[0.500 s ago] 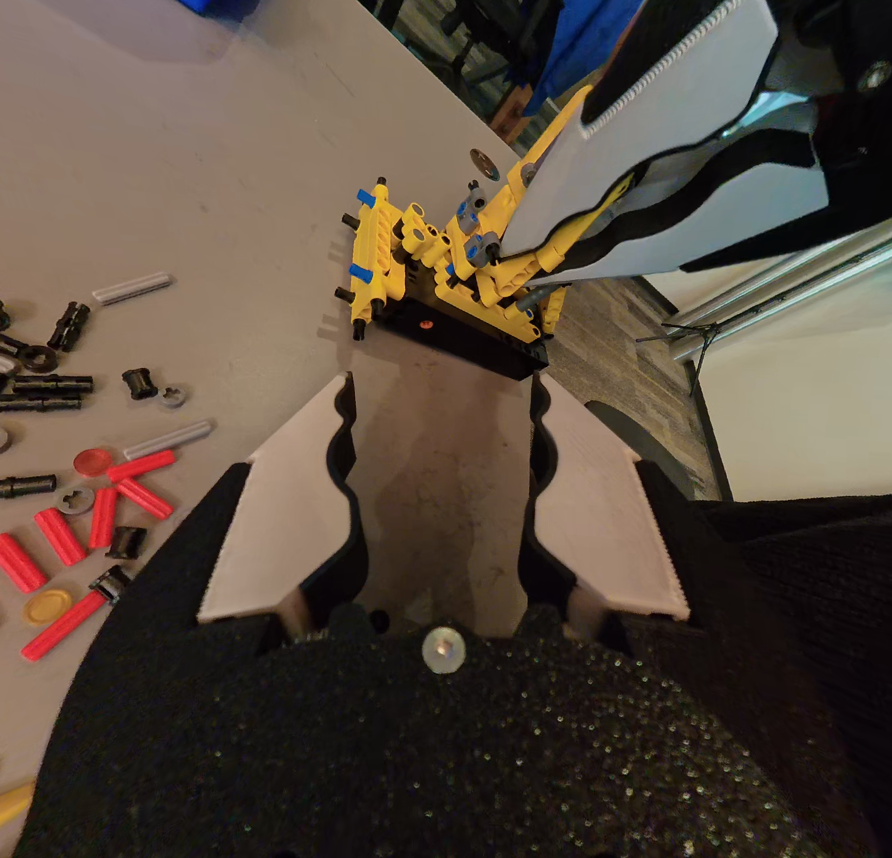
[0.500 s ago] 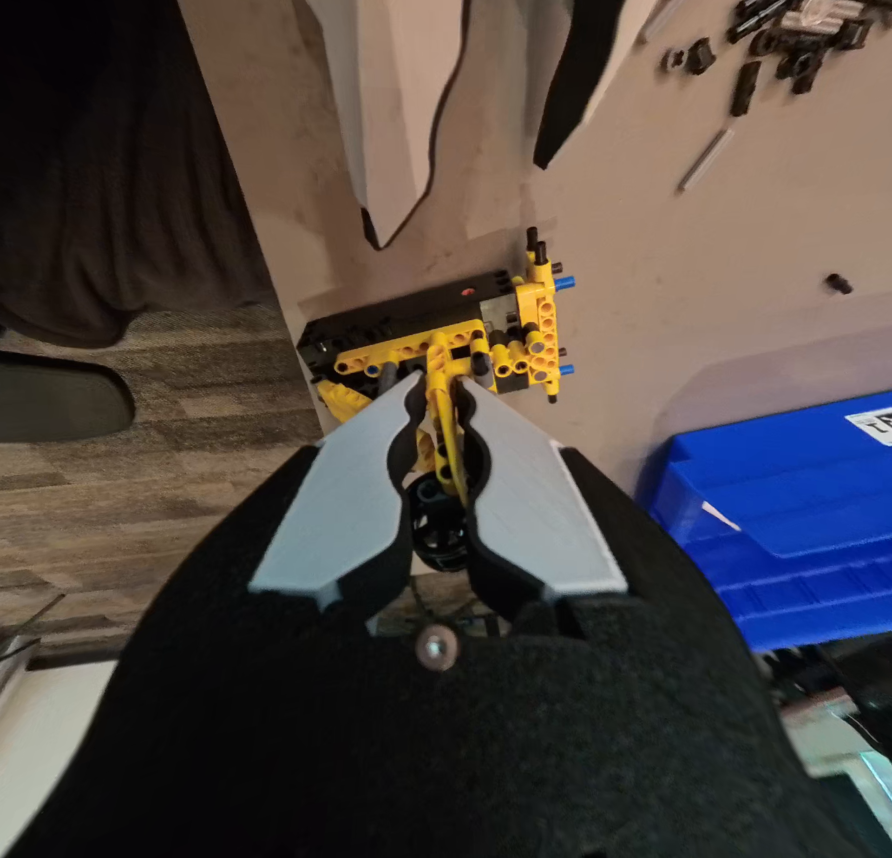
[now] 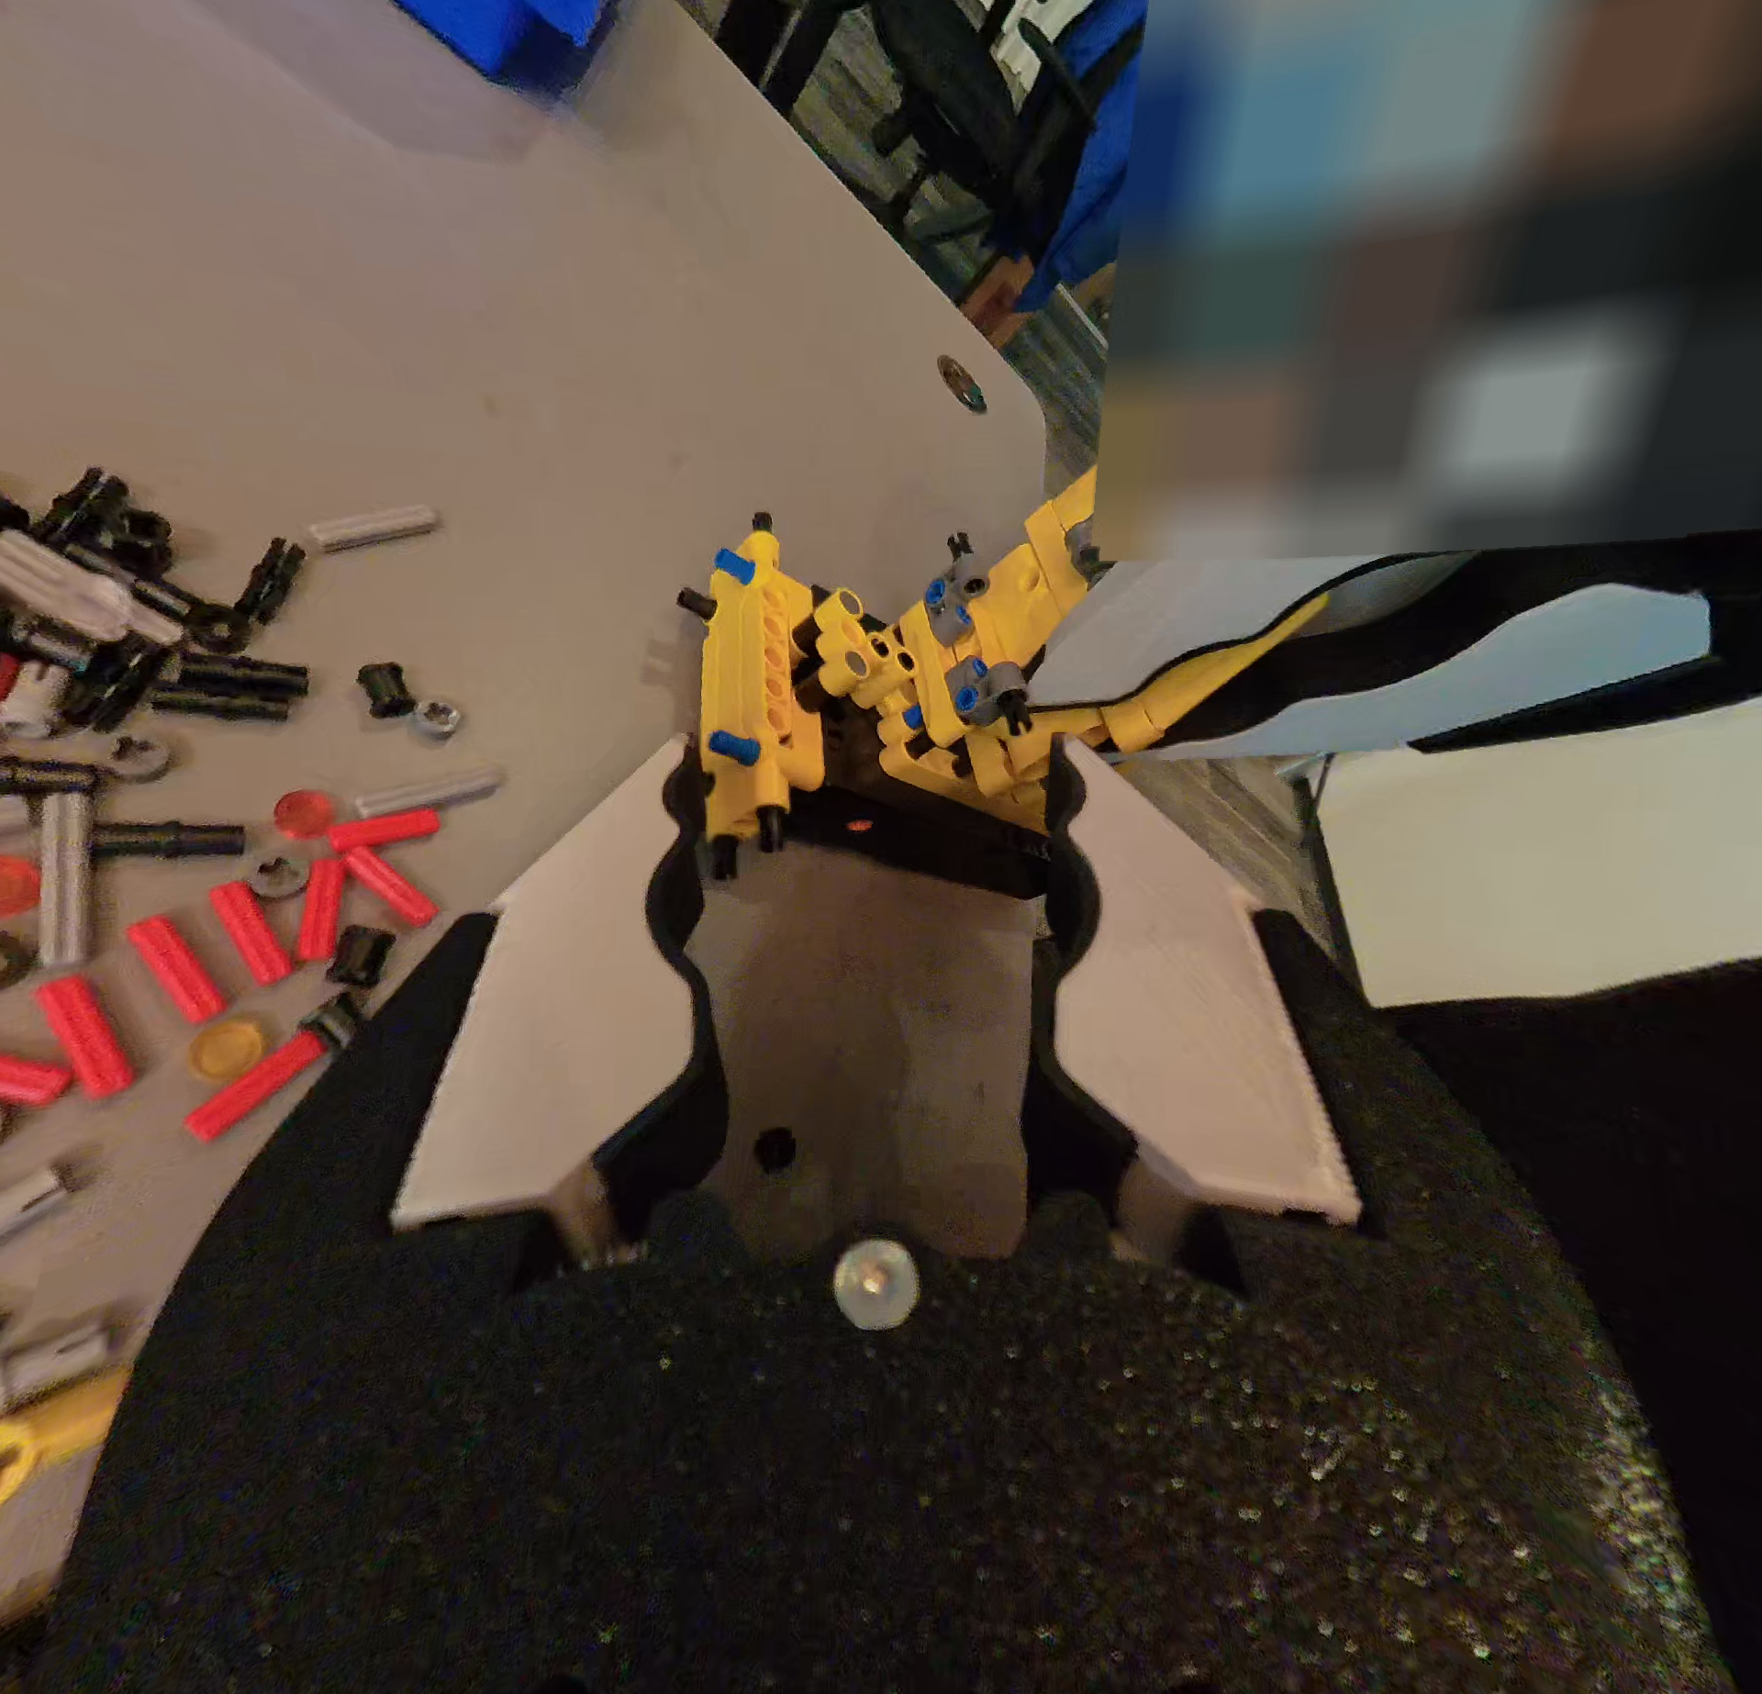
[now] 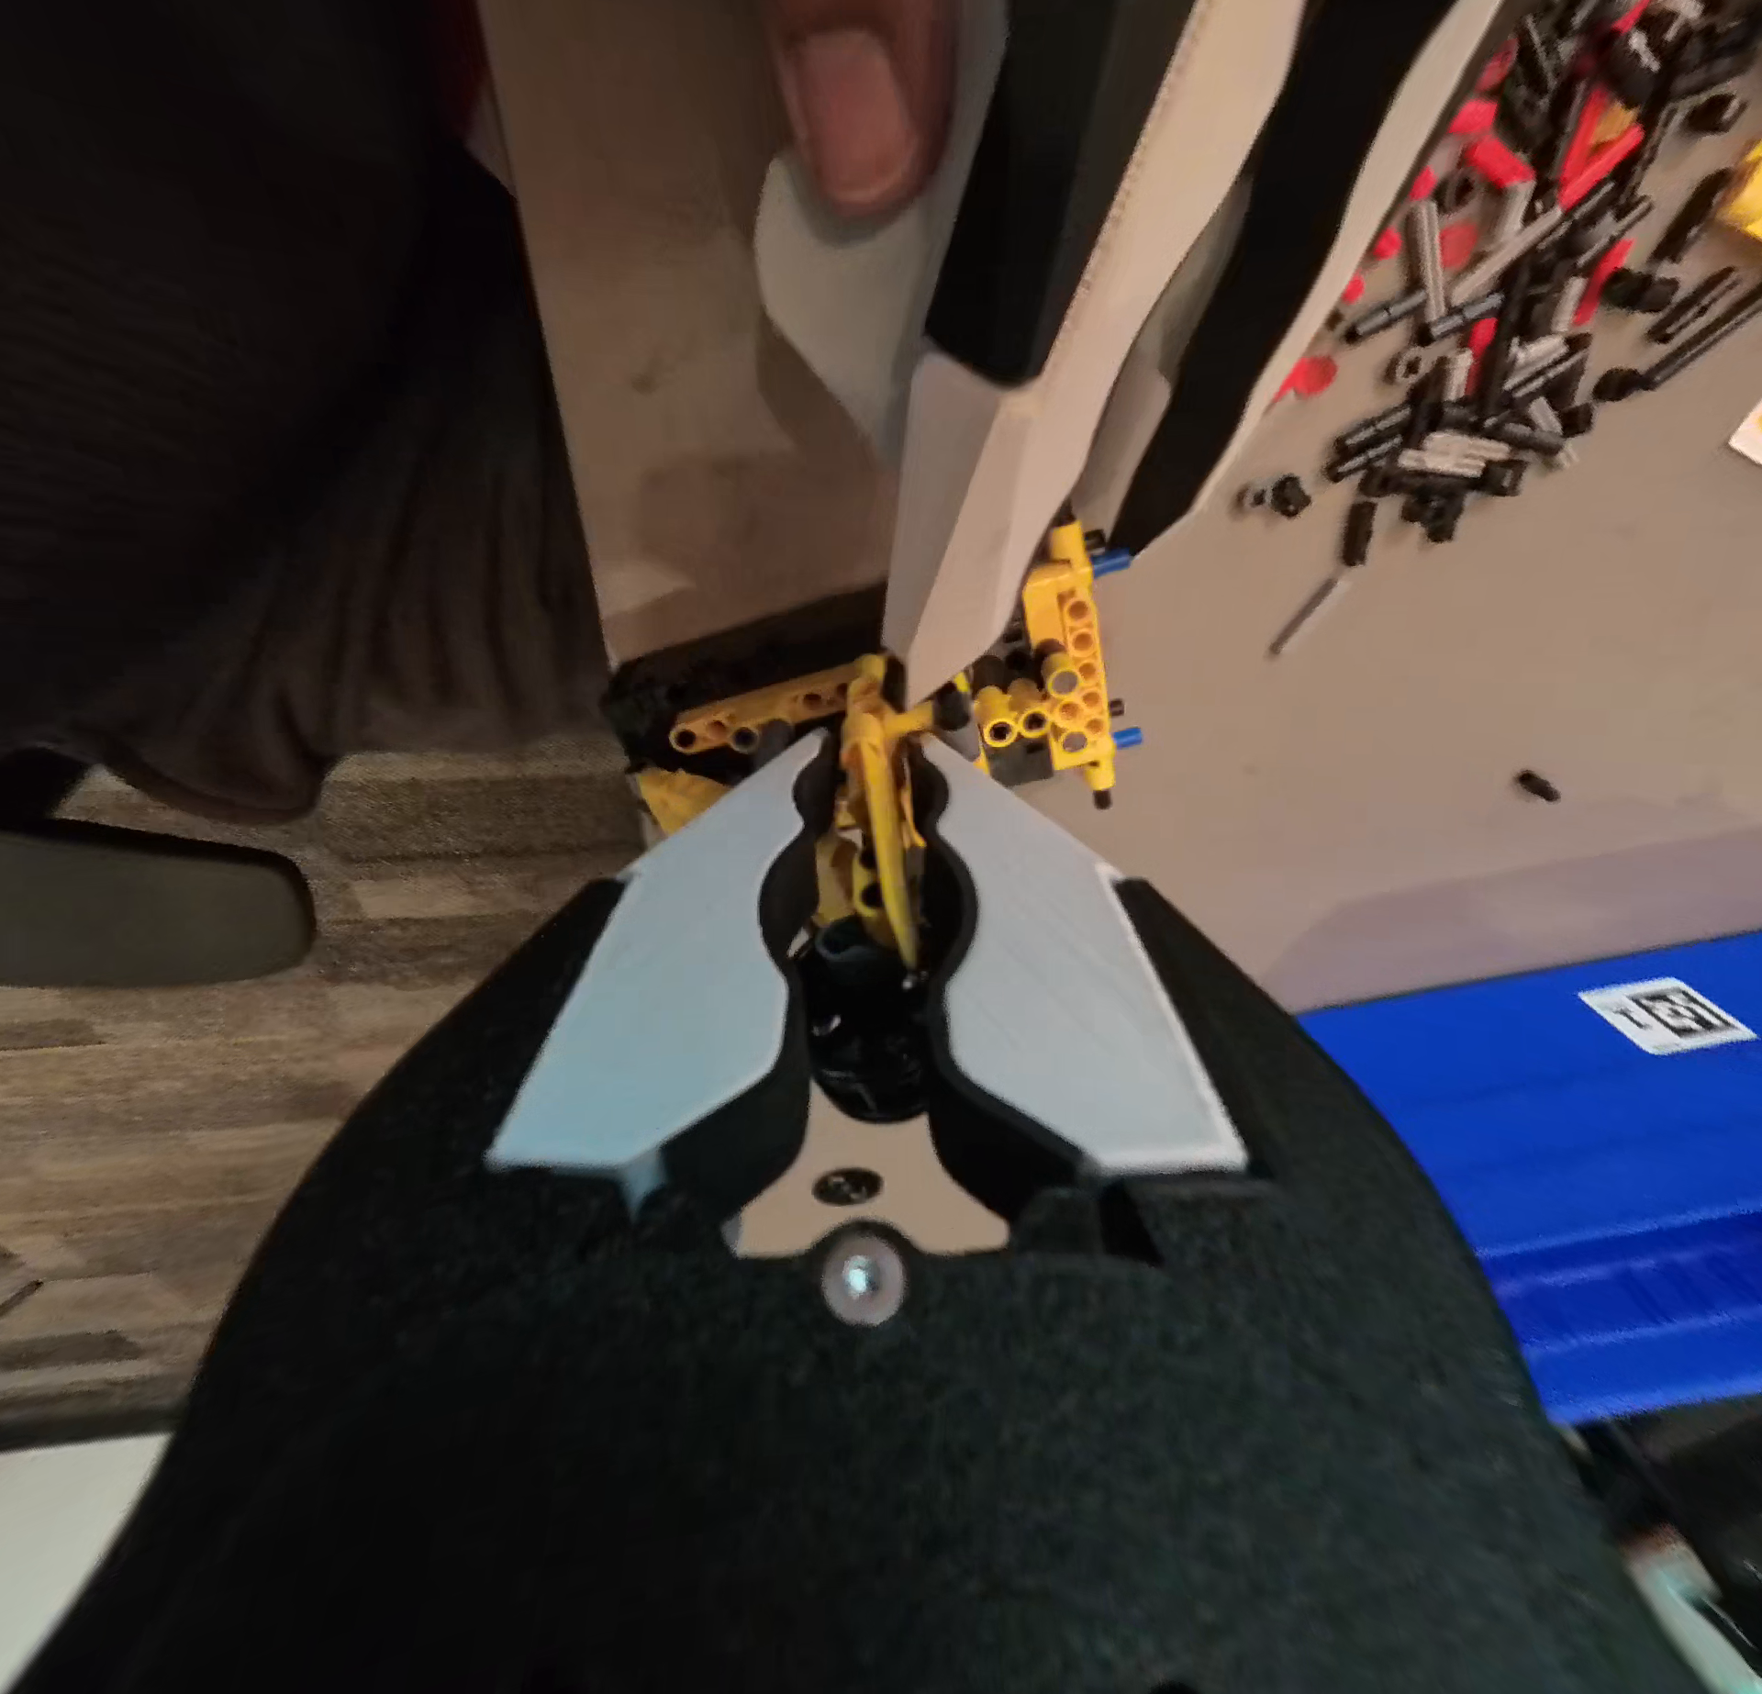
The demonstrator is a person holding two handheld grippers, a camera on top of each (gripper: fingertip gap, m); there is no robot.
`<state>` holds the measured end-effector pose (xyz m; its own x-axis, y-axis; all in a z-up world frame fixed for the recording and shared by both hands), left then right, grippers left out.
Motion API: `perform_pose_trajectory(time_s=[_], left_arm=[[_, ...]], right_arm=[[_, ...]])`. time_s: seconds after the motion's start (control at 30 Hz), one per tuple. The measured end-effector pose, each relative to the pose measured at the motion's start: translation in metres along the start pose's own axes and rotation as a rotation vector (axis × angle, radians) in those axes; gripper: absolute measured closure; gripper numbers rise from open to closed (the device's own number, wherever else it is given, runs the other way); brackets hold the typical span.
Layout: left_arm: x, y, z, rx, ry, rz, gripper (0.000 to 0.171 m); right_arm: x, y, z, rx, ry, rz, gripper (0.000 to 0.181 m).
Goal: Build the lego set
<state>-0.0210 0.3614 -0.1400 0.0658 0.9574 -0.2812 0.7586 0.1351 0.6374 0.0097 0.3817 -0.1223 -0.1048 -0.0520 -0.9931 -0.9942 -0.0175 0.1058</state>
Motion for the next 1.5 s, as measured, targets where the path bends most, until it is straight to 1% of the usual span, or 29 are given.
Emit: perform_pose_trajectory(time_s=[0.07,0.1,0.2,0.27,0.3,0.33,0.4,0.47,0.53,0.7,0.83,0.93,1.13,1.27,1.33,1.4,1.5], left_arm=[[-0.009,-0.001,0.001,-0.037,-0.001,0.027,0.1],[-0.015,-0.001,0.0,-0.062,0.005,0.049,0.1],[-0.025,-0.005,-0.005,-0.114,0.032,0.085,0.1],[-0.023,-0.006,-0.005,-0.098,0.034,0.075,0.1],[-0.02,-0.006,-0.002,-0.079,0.018,0.061,0.1],[-0.017,-0.006,0.001,-0.058,-0.003,0.041,0.101],[-0.012,-0.004,0.005,-0.024,-0.028,0.025,0.101],[-0.009,-0.004,0.005,-0.009,-0.031,0.017,0.102],[-0.008,-0.004,0.005,-0.003,-0.04,0.009,0.102],[-0.006,-0.006,0.008,0.017,-0.058,-0.012,0.104],[-0.005,-0.007,0.009,0.019,-0.066,-0.022,0.109],[-0.004,-0.008,0.011,0.026,-0.078,-0.031,0.115],[-0.004,-0.01,0.012,0.029,-0.088,-0.049,0.123],[-0.003,-0.013,0.014,0.032,-0.097,-0.079,0.134],[-0.002,-0.014,0.014,0.029,-0.102,-0.088,0.14],[-0.002,-0.015,0.014,0.023,-0.101,-0.087,0.14],[-0.002,-0.015,0.014,0.016,-0.101,-0.085,0.141]], right_arm=[[-0.002,-0.004,-0.006,0.036,0.053,-0.052,0.165],[-0.004,-0.006,-0.007,0.064,0.081,-0.084,0.159],[-0.015,-0.008,-0.012,0.189,0.186,-0.183,0.131],[-0.026,-0.008,-0.017,0.251,0.268,-0.249,0.13],[-0.031,-0.004,-0.019,0.27,0.302,-0.256,0.13],[-0.036,0.004,-0.019,0.28,0.327,-0.245,0.133],[-0.041,0.02,-0.017,0.282,0.352,-0.225,0.151],[-0.037,0.034,-0.014,0.254,0.341,-0.217,0.159],[-0.027,0.041,-0.01,0.204,0.297,-0.226,0.161],[-0.005,0.025,-0.011,0.085,0.203,-0.36,0.166],[-0.004,0.022,-0.012,0.036,0.187,-0.393,0.169],[-0.006,0.014,-0.006,0.007,0.144,-0.438,0.17],[-0.005,0.012,-0.006,-0.051,0.121,-0.447,0.169],[0.004,0.006,-0.003,-0.116,0.087,-0.448,0.168],[0.004,0.005,-0.004,-0.128,0.093,-0.454,0.167],[0.004,0.003,-0.005,-0.143,0.101,-0.46,0.171],[0.004,0.002,-0.005,-0.18,0.105,-0.446,0.171]])
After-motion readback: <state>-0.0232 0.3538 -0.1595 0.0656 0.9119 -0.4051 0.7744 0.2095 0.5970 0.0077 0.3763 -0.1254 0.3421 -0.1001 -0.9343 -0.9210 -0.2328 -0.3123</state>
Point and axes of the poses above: each gripper's, where its closed fingertips meet, x out along the fingers, z out of its underside, y = z × x across the jaws, the point moved 1 cm from there along -x, back along the fingers, and after that the axes turned 5 degrees about y, right-handed, at the moved point
